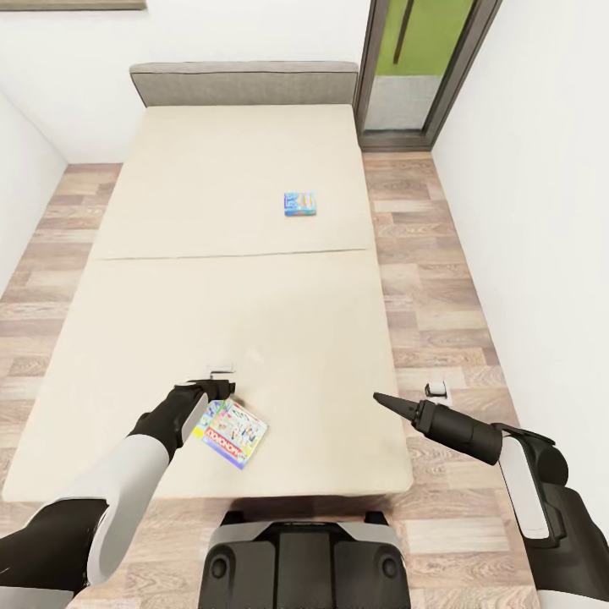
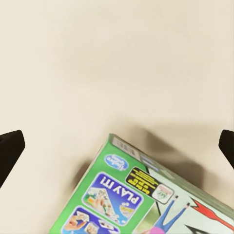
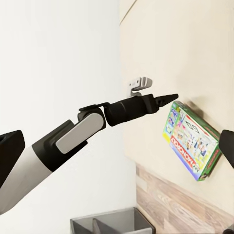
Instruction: Put all the toys in the child's room - the three board games (two on the bed and one on the table), the two jigsaw puzzles on the table, and the tennis ball on the table - inside the toy box on the table in the child's room.
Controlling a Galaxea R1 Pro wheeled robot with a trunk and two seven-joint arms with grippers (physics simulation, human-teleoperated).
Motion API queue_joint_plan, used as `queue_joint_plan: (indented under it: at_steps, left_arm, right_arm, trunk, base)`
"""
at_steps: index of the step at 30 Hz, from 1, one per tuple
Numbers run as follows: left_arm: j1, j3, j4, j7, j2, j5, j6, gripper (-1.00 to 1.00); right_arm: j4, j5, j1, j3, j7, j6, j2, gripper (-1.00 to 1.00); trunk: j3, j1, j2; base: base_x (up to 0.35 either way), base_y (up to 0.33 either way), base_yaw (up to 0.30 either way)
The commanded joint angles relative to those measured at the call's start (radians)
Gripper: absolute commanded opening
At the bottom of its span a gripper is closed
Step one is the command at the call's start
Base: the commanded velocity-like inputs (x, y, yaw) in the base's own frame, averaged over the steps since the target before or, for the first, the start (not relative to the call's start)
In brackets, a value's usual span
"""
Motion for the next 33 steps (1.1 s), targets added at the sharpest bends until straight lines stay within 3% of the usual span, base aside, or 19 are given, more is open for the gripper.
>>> queue_joint_plan:
  at_steps: [1, 33]
  left_arm:
    - [0.000, 0.001, -0.002, 0.003, 0.000, -0.001, 0.006, 1.00]
    - [0.000, 0.003, -0.003, 0.003, -0.001, 0.002, 0.006, 1.00]
  right_arm:
    - [0.000, 0.003, 0.000, -0.001, 0.005, 0.003, 0.000, 1.00]
    - [0.001, 0.003, 0.000, -0.001, 0.006, -0.018, 0.000, 1.00]
  trunk:
    - [-0.003, 0.000, -0.002]
    - [-0.055, 0.000, -0.002]
  base:
    - [0.000, 0.000, 0.000]
    - [0.000, 0.000, 0.000]
